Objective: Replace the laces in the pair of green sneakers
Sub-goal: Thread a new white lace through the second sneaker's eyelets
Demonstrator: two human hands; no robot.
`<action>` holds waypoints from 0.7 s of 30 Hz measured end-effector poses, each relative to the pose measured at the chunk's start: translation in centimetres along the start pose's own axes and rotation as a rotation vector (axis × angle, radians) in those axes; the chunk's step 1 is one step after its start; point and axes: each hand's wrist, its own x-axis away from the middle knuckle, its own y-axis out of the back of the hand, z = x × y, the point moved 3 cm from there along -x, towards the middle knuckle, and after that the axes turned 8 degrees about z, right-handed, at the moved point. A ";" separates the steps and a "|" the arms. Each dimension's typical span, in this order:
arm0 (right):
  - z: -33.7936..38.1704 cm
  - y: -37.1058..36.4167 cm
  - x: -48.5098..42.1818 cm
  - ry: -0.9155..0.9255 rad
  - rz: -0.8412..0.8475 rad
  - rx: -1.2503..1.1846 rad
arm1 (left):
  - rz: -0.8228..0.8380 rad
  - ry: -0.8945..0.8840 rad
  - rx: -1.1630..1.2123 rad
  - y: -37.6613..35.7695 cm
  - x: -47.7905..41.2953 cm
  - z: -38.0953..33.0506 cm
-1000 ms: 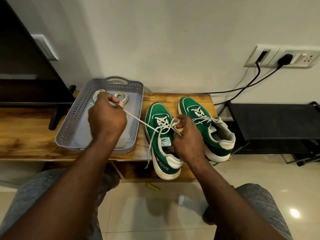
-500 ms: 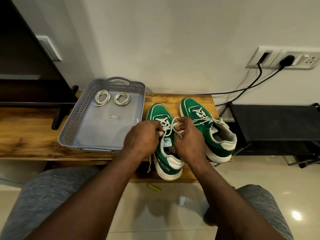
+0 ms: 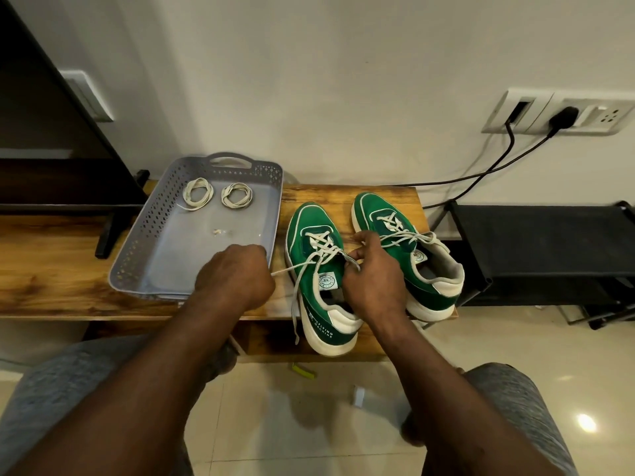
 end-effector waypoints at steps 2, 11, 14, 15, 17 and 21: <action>-0.1 0.0 -0.1 -0.004 0.005 -0.004 | -0.057 -0.124 0.031 -0.4 0.2 -0.9; 0.1 -0.4 0.0 -0.013 0.000 -0.017 | -0.178 -0.293 0.037 -2.0 -0.4 -4.2; 0.0 -0.3 0.0 -0.044 -0.015 -0.029 | -0.176 -0.189 0.027 -1.6 -0.7 -3.6; 0.2 -0.4 0.1 -0.047 -0.009 -0.039 | -0.170 -0.147 -0.018 -1.5 -0.8 -3.3; 0.5 -0.6 0.3 -0.035 0.002 -0.044 | -0.153 -0.099 -0.068 -1.4 -0.7 -3.0; 0.0 -0.3 0.1 -0.053 -0.005 -0.094 | -0.111 -0.163 0.091 -1.4 -0.8 -3.1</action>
